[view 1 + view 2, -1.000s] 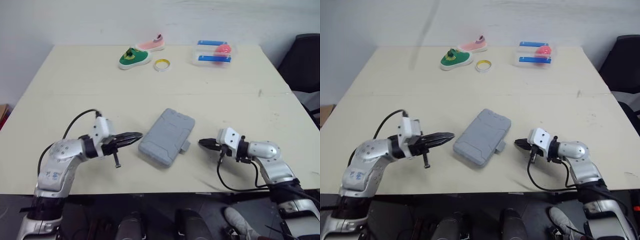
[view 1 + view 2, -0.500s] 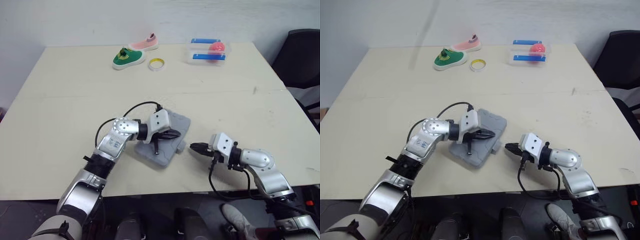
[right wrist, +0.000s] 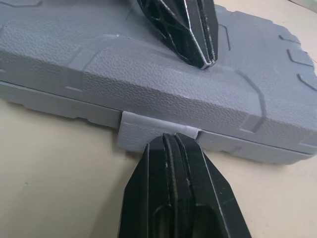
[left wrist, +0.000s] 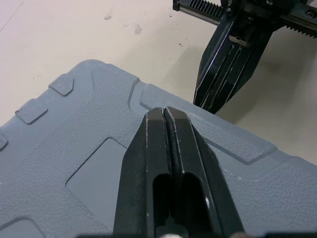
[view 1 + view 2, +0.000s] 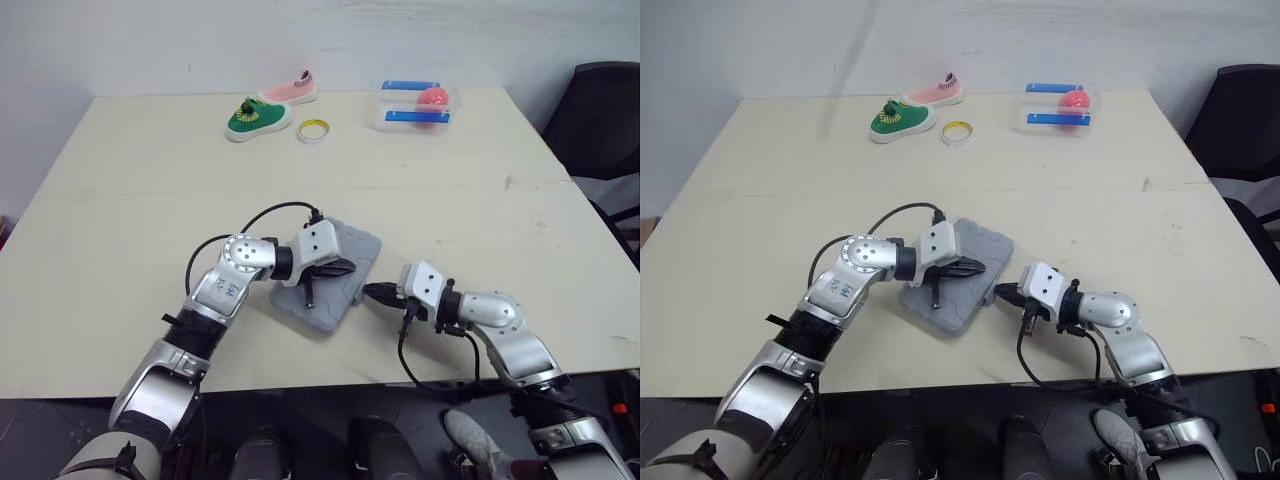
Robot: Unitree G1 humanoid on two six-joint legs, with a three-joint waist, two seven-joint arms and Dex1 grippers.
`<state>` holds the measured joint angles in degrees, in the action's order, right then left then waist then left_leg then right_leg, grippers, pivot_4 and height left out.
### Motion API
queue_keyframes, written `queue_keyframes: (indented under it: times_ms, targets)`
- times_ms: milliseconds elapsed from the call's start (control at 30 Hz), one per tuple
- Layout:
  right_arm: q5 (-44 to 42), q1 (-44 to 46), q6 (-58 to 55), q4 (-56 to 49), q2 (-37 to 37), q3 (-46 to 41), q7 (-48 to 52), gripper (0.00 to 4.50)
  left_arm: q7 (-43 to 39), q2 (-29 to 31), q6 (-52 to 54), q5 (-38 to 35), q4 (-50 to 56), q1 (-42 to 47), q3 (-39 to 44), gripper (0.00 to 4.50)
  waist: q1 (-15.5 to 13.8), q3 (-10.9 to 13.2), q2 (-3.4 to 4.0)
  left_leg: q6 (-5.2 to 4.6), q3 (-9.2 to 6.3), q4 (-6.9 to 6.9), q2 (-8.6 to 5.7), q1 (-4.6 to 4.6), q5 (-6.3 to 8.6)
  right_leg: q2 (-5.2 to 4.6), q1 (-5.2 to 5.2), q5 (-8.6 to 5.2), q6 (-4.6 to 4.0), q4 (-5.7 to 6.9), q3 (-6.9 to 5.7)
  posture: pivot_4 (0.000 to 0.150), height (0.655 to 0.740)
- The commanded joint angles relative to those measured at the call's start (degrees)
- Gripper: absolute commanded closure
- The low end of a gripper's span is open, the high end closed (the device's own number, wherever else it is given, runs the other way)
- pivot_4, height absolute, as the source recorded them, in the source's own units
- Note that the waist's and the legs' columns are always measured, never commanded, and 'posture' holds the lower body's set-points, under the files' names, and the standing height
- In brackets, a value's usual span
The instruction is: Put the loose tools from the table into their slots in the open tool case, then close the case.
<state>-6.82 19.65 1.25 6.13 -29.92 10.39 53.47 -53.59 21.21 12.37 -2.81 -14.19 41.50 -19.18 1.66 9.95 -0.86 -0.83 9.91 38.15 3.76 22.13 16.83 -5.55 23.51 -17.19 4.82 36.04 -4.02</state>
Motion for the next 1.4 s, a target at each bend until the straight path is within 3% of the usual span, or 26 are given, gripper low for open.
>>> queue_keyframes:
  times_ms: [33,400,500,767,833,933,1167,1200,1233,1300,1400]
  targets:
    - [0.5,1.8,-0.1,0.5,1.2,1.4,0.9,4.45,0.1,1.5,3.1,3.3,-2.7,-3.2,-2.2,4.50,0.1,0.0,0.00,0.00,0.00,0.00,0.00,-0.01,0.00,0.00,0.00,0.00,0.00,0.01,0.01,0.150,0.7400]
    - [0.8,7.9,0.0,7.3,6.6,2.8,1.8,4.45,-1.0,1.8,0.8,4.1,-6.6,-2.2,-3.2,4.50,1.0,-0.2,-0.11,0.07,0.02,-0.02,0.08,-0.11,-0.02,0.00,0.00,-0.03,-0.06,0.15,0.05,0.150,0.7400]
    - [-0.2,9.4,-4.8,9.0,7.0,3.2,4.1,4.45,-2.0,1.6,0.0,3.9,-8.6,-2.0,-3.2,4.50,1.5,-0.5,-0.28,0.10,0.03,-0.06,0.10,-0.18,-0.02,-0.02,-0.03,-0.06,-0.10,0.19,0.07,0.150,0.7400]
    - [-4.9,11.3,-12.1,2.8,6.8,1.6,8.6,4.45,-2.6,1.5,-4.2,3.8,-12.8,-1.4,-2.2,4.50,1.6,-0.6,-0.38,0.21,0.03,-0.10,0.16,-0.34,0.05,-0.24,-0.05,-0.14,-0.27,0.38,0.13,0.150,0.7400]
    - [-5.1,10.1,-12.0,0.4,4.9,2.0,11.3,4.45,-1.4,0.8,-8.7,1.9,-12.1,-1.9,0.4,4.50,1.6,-0.6,-0.36,0.23,0.04,-0.13,0.19,-0.34,0.06,-0.22,-0.03,-0.16,-0.30,0.40,0.13,0.150,0.7400]
    - [-7.5,9.3,-13.2,-2.7,0.9,-1.9,13.1,4.45,-2.2,-1.0,-8.1,-8.3,-4.8,-3.5,9.4,4.50,1.5,-0.5,-0.26,0.25,0.06,-0.15,0.22,-0.34,0.08,-0.21,0.02,-0.17,-0.31,0.41,0.14,0.150,0.7400]
    - [-11.4,5.9,-8.6,-4.1,-10.2,-11.6,16.5,4.45,-6.4,9.7,-0.1,-21.3,11.9,-11.5,23.1,4.50,1.0,-0.2,-0.33,0.23,0.01,-0.10,0.15,0.14,0.03,-0.25,0.40,-0.17,-0.30,0.40,0.06,0.150,0.7400]
    - [-12.5,5.2,-9.7,-4.8,-11.0,-12.5,17.0,4.50,-6.8,10.9,1.0,-22.6,13.4,-12.8,24.2,4.01,1.0,-0.2,-0.31,0.25,0.02,-0.12,0.16,0.13,0.05,-0.25,0.39,-0.17,-0.30,0.37,0.06,0.150,0.7400]
    - [-12.2,4.5,-7.6,-4.9,-12.3,-13.8,17.2,4.18,-7.3,13.5,1.3,-22.8,14.8,-15.6,26.2,3.78,1.0,-0.2,-0.30,0.25,0.02,-0.14,0.15,0.12,0.05,-0.25,0.39,-0.17,-0.30,0.36,0.07,0.150,0.7400]
    - [-10.7,3.2,-1.8,-5.0,-15.2,-16.4,17.4,3.53,-6.3,18.7,2.1,-21.8,15.6,-22.1,31.4,2.91,1.3,-0.2,-0.19,0.25,0.04,-0.17,0.15,0.09,0.07,-0.25,0.36,-0.17,-0.30,0.30,0.08,0.150,0.7400]
    - [-10.6,2.1,3.9,-3.6,-17.2,-18.1,18.5,2.01,-4.9,22.3,2.7,-21.2,16.4,-27.6,34.2,1.47,1.3,0.1,-0.14,0.25,0.06,-0.19,0.15,0.09,0.09,-0.25,0.38,-0.17,-0.30,0.26,0.09,0.150,0.7400]
